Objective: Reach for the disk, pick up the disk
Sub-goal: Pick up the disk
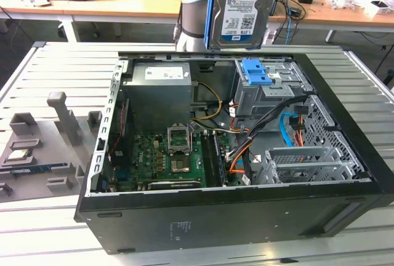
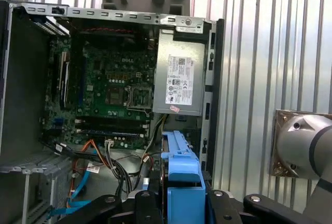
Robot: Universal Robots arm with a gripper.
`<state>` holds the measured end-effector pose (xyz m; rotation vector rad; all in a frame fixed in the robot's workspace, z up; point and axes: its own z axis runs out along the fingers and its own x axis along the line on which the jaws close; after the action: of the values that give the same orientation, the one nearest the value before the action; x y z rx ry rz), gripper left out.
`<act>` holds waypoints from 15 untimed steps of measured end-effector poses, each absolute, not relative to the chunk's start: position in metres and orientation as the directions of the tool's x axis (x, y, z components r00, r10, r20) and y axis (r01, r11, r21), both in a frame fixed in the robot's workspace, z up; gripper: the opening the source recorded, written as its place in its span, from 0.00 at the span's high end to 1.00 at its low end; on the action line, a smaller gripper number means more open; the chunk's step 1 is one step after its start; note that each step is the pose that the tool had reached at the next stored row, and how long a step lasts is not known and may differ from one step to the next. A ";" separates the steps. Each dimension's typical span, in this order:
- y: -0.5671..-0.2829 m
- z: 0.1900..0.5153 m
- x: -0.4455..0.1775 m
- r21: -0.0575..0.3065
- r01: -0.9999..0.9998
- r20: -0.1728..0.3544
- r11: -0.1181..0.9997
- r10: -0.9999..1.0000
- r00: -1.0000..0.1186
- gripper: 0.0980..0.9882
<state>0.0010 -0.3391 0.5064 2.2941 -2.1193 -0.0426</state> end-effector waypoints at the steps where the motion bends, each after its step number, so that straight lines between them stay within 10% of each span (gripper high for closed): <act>1: -0.339 0.506 0.011 0.032 -0.996 -0.008 -0.079 -0.997 0.079 0.70; 15: -0.367 0.506 0.022 0.032 -0.996 -0.008 -0.079 -0.997 0.079 0.70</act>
<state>0.0223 -0.3674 0.5064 2.2939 -2.1193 -0.0427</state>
